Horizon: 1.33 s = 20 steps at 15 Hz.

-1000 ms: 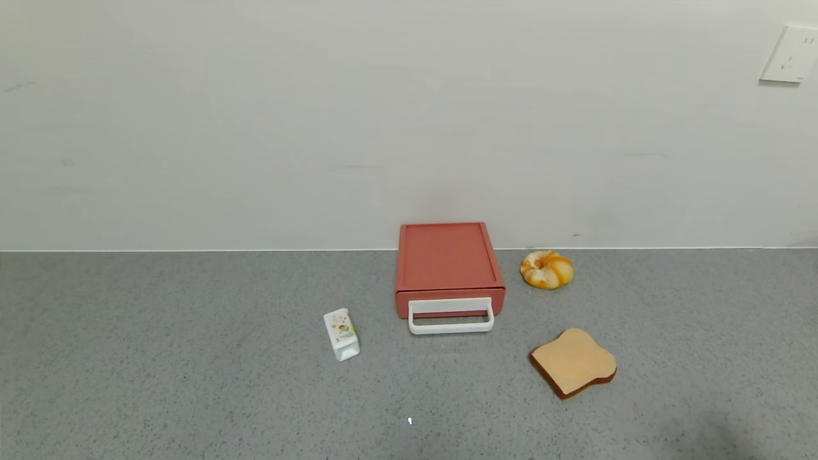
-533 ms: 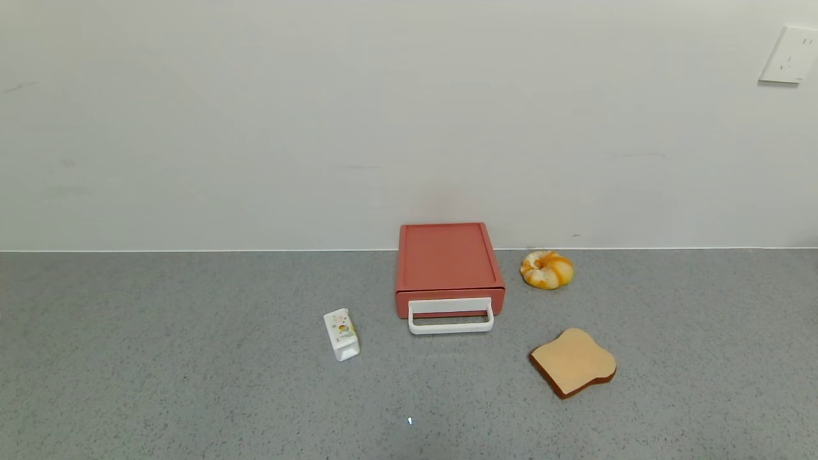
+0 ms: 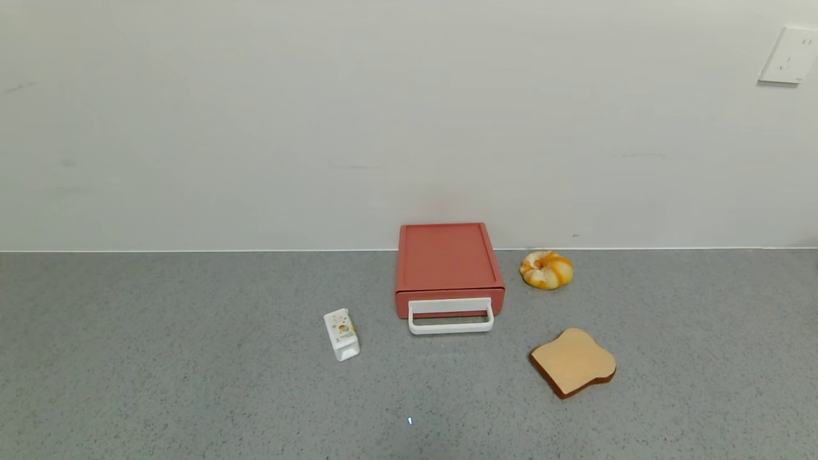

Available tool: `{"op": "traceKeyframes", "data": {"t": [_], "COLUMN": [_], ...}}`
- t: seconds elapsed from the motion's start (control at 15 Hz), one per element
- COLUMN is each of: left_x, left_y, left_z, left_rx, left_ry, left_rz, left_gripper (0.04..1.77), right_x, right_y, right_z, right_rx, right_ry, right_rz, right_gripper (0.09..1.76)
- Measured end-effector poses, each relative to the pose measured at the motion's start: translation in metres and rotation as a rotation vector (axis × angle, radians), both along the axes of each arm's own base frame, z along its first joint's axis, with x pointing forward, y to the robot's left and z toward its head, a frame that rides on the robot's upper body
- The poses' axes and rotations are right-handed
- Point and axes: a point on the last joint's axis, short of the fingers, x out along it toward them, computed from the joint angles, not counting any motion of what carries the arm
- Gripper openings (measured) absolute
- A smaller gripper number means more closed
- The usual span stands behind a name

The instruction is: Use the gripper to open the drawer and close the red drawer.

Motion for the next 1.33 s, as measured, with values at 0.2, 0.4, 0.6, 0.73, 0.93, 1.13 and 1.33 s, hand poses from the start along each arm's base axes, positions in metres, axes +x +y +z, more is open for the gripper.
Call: {"op": "traceKeyframes", "data": {"t": [0.2, 0.4, 0.6, 0.73, 0.93, 1.13, 1.33], "left_x": [0.0, 0.0, 0.0, 0.0, 0.0, 0.0, 0.0], "left_y": [0.0, 0.0, 0.0, 0.0, 0.0, 0.0, 0.0], "left_z": [0.0, 0.0, 0.0, 0.0, 0.0, 0.0, 0.0], "left_rx": [0.0, -0.001, -0.001, -0.003, -0.003, -0.003, -0.002], "left_ry": [0.001, 0.001, 0.0, 0.001, 0.001, 0.001, 0.002], "left_rz": [0.001, 0.001, 0.0, -0.001, -0.002, -0.002, -0.002], "left_gripper": [1.72, 1.72, 1.72, 1.72, 1.72, 1.72, 1.72], "right_x": [0.003, 0.012, 0.02, 0.022, 0.023, 0.023, 0.023], "right_y": [0.001, 0.002, 0.003, 0.004, 0.004, 0.004, 0.003], "right_z": [-0.009, -0.026, -0.053, -0.069, -0.078, -0.081, -0.081], "right_rx": [-0.003, -0.006, -0.008, -0.004, 0.031, 0.05, 0.064], "right_ry": [-0.083, -0.097, -0.046, -0.019, 0.001, 0.012, 0.013], "right_rz": [0.019, 0.061, 0.14, 0.171, 0.162, 0.149, 0.13], "right_gripper": [1.7, 1.7, 1.7, 1.7, 1.7, 1.7, 1.7]}}
